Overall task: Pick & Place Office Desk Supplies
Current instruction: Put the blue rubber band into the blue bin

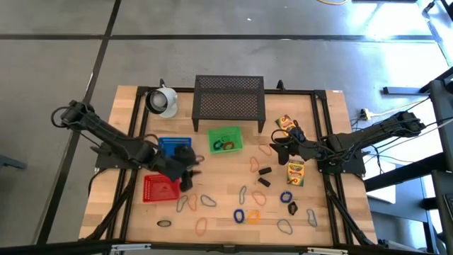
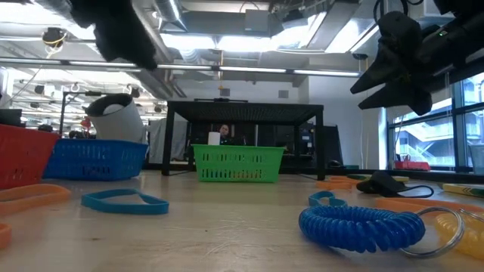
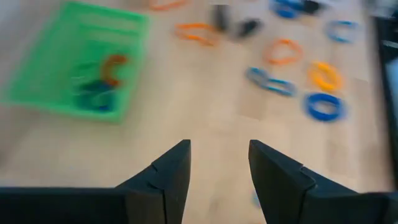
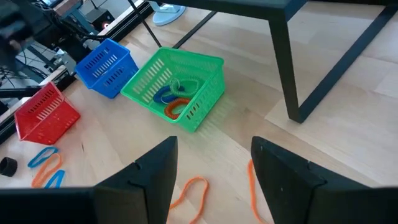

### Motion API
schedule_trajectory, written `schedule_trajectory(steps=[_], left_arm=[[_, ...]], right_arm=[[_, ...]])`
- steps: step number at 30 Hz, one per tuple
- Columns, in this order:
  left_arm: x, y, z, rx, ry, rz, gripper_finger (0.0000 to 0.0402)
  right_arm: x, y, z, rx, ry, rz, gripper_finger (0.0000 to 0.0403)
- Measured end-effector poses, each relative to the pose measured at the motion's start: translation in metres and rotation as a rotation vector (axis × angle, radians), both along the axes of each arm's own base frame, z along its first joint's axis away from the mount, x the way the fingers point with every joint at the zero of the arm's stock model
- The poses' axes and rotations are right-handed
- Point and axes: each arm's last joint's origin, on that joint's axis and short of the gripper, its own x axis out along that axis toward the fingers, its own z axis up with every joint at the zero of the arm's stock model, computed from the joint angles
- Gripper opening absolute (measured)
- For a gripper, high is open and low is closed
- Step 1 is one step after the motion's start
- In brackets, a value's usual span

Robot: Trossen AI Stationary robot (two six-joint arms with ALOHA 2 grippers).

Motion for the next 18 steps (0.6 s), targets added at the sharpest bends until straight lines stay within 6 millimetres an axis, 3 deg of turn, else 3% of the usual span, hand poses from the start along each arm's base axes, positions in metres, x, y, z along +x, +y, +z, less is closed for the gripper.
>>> schedule_trajectory(steps=[10,14,18], left_arm=[[0.012,-0.073,-0.035,-0.163,-0.004,-0.314,0.0157],[0.015,-0.099,-0.055,-0.114,0.075,-0.381,0.0157],[0.020,-0.112,-0.079,-0.023,0.225,-0.386,0.0157]], right_arm=[[0.001,0.004,-0.001,0.059,0.031,0.129,0.0208],[0.001,0.005,-0.002,0.083,0.042,0.178,0.0208],[0.001,0.006,-0.002,0.080,0.050,0.205,0.0208]])
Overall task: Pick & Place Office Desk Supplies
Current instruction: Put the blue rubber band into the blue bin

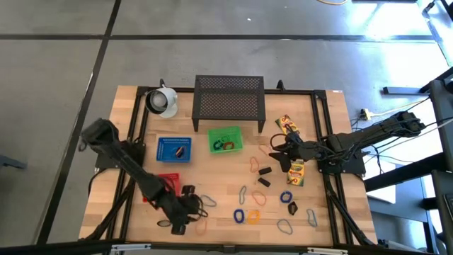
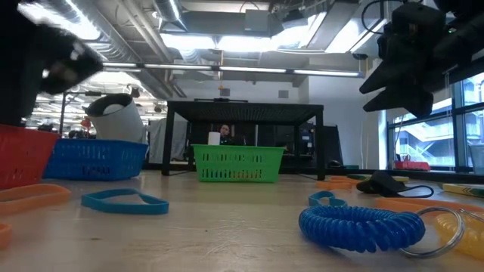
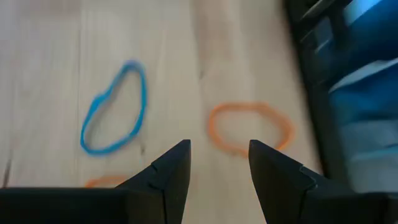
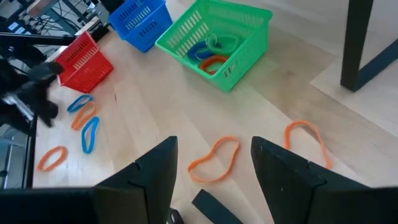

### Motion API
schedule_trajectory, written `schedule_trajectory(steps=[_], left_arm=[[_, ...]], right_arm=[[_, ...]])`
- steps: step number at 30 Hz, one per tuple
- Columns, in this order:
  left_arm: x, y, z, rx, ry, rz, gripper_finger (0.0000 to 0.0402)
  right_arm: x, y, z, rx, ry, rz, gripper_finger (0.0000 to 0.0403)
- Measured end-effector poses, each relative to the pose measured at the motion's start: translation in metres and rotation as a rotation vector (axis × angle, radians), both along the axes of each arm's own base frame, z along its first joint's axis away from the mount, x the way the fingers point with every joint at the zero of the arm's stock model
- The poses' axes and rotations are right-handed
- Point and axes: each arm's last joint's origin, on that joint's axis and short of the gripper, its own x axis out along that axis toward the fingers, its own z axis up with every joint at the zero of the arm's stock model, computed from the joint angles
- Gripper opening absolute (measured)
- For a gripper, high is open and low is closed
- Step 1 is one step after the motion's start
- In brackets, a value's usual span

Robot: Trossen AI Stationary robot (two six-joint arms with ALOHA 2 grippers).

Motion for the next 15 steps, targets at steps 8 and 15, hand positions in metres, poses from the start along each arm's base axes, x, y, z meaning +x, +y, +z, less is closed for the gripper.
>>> schedule_trajectory(steps=[8,15], left_arm=[[0.039,-0.003,-0.010,0.232,-0.016,-0.012,0.0157],[0.052,0.011,-0.030,0.226,0.110,-0.042,0.0155]], right_arm=[[0.000,0.000,0.000,-0.001,0.001,0.002,0.0208],[0.000,0.000,0.000,0.002,0.001,0.004,0.0208]])
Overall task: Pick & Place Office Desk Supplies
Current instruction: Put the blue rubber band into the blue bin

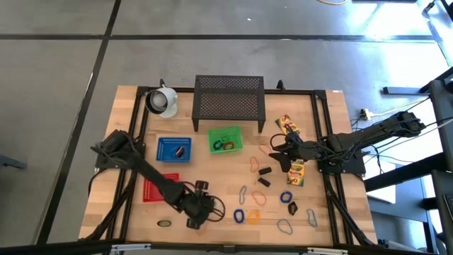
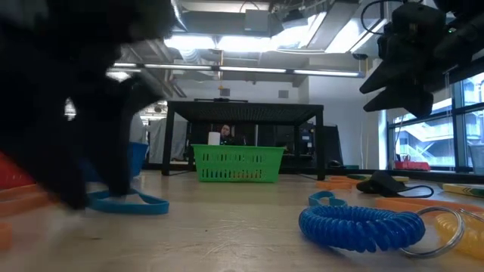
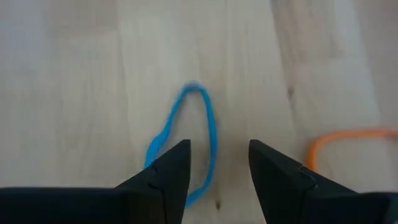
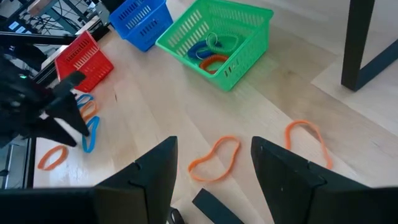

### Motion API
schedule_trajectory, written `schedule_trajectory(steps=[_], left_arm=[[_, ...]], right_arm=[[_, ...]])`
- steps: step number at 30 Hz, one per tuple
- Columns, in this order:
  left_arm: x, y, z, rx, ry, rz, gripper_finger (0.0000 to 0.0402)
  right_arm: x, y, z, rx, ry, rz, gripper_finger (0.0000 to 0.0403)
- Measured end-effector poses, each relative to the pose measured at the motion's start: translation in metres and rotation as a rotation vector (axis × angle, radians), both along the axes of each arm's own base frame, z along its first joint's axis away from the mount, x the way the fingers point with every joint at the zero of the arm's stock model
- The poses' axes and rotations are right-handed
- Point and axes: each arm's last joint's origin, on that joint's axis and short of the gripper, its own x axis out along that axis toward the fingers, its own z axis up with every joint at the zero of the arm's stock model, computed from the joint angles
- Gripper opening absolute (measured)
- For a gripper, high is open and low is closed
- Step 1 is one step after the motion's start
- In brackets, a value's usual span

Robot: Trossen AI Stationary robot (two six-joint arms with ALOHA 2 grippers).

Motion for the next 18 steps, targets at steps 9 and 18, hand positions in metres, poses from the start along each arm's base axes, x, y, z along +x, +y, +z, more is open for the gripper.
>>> schedule_trajectory(steps=[9,18], left_arm=[[0.005,0.011,-0.012,-0.028,0.103,0.022,0.0082],[0.007,0.020,-0.011,-0.009,0.118,0.017,0.0003]], right_arm=[[0.000,0.001,0.000,0.018,0.005,0.025,0.0208],[0.000,0.001,0.000,0.019,0.005,0.024,0.0208]])
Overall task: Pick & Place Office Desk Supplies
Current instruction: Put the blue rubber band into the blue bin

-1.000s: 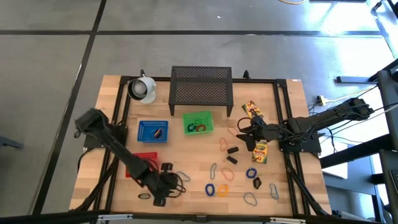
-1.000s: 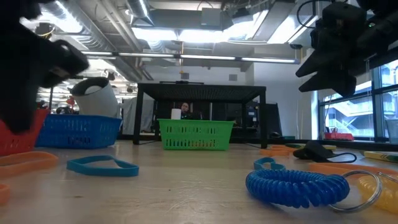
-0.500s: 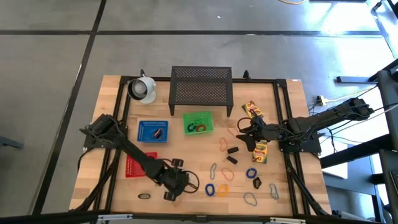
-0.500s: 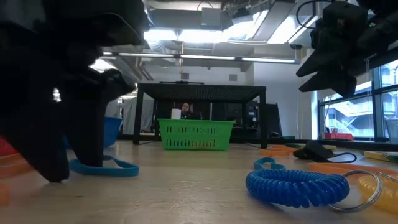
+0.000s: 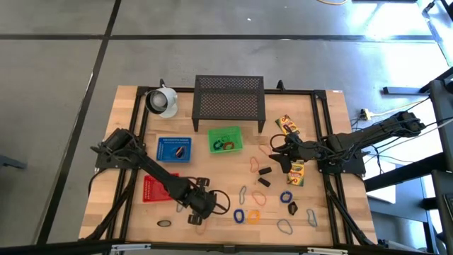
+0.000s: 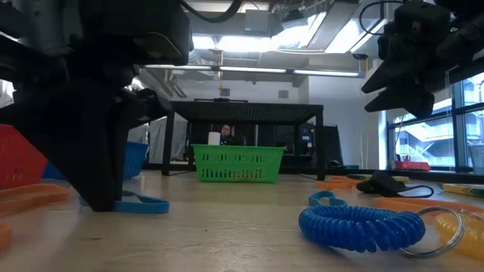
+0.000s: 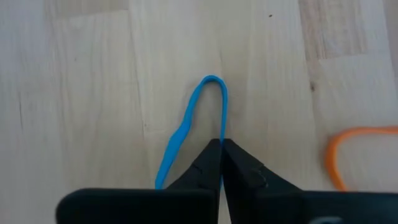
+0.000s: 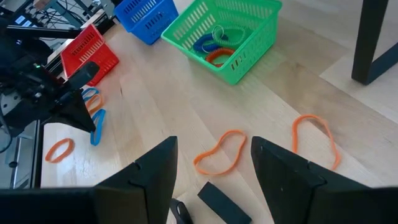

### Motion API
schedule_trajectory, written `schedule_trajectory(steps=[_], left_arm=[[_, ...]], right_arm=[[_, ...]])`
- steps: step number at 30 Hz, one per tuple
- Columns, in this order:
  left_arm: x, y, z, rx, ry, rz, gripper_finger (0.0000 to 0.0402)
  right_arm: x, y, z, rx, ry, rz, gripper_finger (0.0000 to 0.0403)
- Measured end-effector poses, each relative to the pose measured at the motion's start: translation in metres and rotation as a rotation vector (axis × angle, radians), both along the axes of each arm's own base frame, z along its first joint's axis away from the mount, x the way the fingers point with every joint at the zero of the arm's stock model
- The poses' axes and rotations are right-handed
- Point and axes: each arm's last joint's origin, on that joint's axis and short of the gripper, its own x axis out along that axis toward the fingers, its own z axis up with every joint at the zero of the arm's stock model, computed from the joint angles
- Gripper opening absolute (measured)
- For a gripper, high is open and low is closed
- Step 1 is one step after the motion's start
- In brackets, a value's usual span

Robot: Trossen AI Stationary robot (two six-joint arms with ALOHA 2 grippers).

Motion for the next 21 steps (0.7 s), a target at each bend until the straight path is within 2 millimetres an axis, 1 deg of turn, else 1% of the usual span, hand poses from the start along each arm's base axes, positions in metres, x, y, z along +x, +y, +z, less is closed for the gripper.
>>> schedule_trajectory(steps=[4,6,10,11,13,16,21], left_arm=[[-0.001,0.001,0.014,-0.002,-0.060,-0.032,0.0003],[-0.004,0.006,0.023,0.031,-0.077,-0.019,0.0003],[-0.005,0.011,0.064,0.014,-0.245,0.022,0.0002],[-0.007,0.014,0.070,0.015,-0.269,0.033,0.0003],[-0.011,0.021,0.086,0.020,-0.325,0.079,0.0003],[-0.018,0.033,0.120,0.046,-0.475,0.144,0.0003],[-0.030,0.048,0.171,0.086,-0.706,0.126,0.0003]], right_arm=[[0.000,0.000,0.000,0.001,0.000,-0.001,0.0208],[0.000,0.000,0.000,0.001,0.000,0.000,0.0208],[0.000,0.000,0.000,-0.001,0.000,0.001,0.0208],[0.000,0.000,0.000,-0.002,0.000,0.001,0.0208],[0.000,0.000,0.000,-0.004,0.001,-0.001,0.0208],[0.000,-0.001,0.000,-0.023,0.001,-0.011,0.0208],[0.000,-0.001,0.000,-0.035,0.002,-0.006,0.0208]])
